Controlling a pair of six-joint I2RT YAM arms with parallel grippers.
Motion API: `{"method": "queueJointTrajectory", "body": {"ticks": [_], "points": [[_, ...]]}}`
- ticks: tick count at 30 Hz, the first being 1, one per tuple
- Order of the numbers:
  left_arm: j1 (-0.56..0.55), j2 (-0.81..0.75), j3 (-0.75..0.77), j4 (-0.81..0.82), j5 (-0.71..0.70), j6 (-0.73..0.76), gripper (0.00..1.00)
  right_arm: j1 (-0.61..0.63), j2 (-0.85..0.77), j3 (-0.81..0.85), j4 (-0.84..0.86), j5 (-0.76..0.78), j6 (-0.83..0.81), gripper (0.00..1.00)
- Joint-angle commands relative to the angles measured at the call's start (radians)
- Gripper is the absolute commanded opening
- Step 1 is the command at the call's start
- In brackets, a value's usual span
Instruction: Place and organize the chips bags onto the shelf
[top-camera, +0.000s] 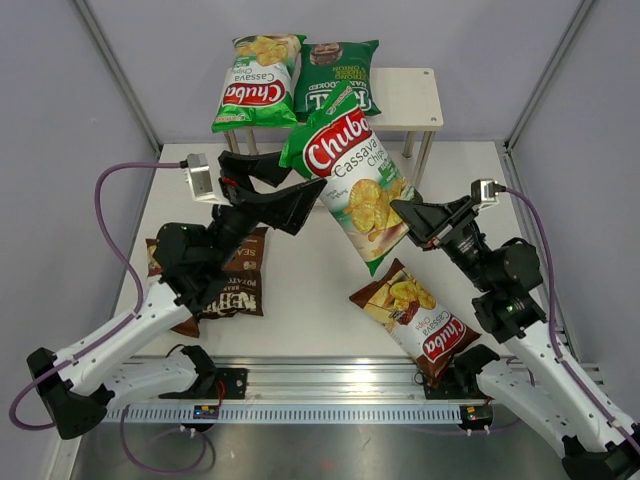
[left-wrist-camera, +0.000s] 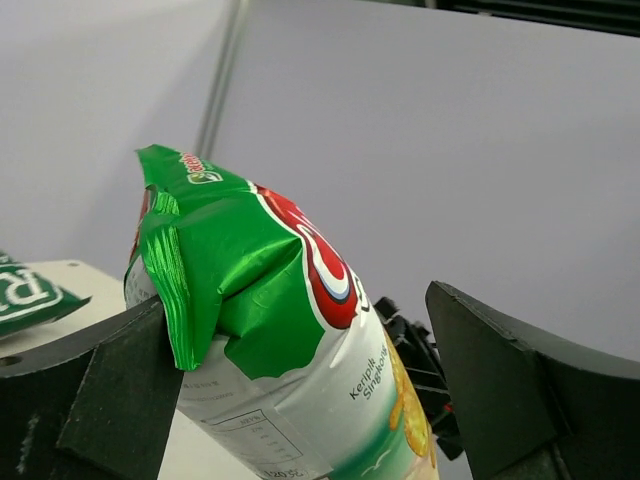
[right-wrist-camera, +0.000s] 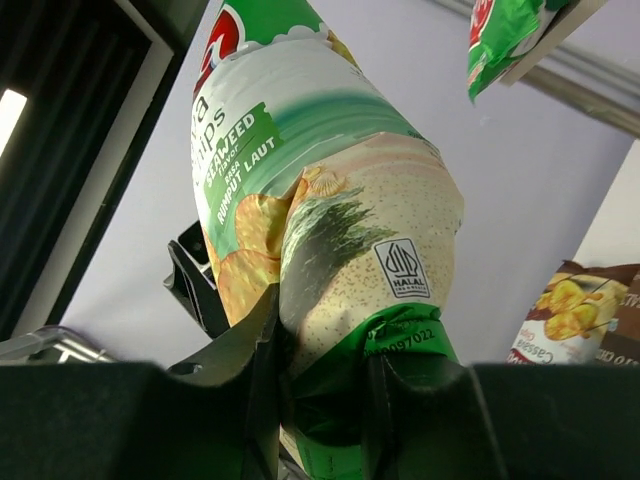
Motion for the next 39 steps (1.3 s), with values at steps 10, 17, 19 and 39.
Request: {"method": "queueJointTrajectory", "body": {"ticks": [10, 17, 19, 39], "points": [[-0.043, 0.168, 0.017, -0.069, 0.062, -0.073, 0.99, 0.018, 0.042, 0.048, 0.300, -0.245, -0.157, 0.21], [-0.043, 0.203, 0.024, -0.031, 0.097, -0.130, 0.84, 0.019, -0.027, 0.017, 0.274, -0.300, -0.324, 0.21], [-0.042, 0.211, 0.026, -0.014, 0.117, -0.143, 0.67, 0.018, -0.046, 0.005, 0.282, -0.309, -0.369, 0.20], [-0.042, 0.171, -0.099, 0.345, 0.013, -0.347, 0.00, 0.018, -0.041, -0.044, 0.247, -0.234, -0.348, 0.86]]}}
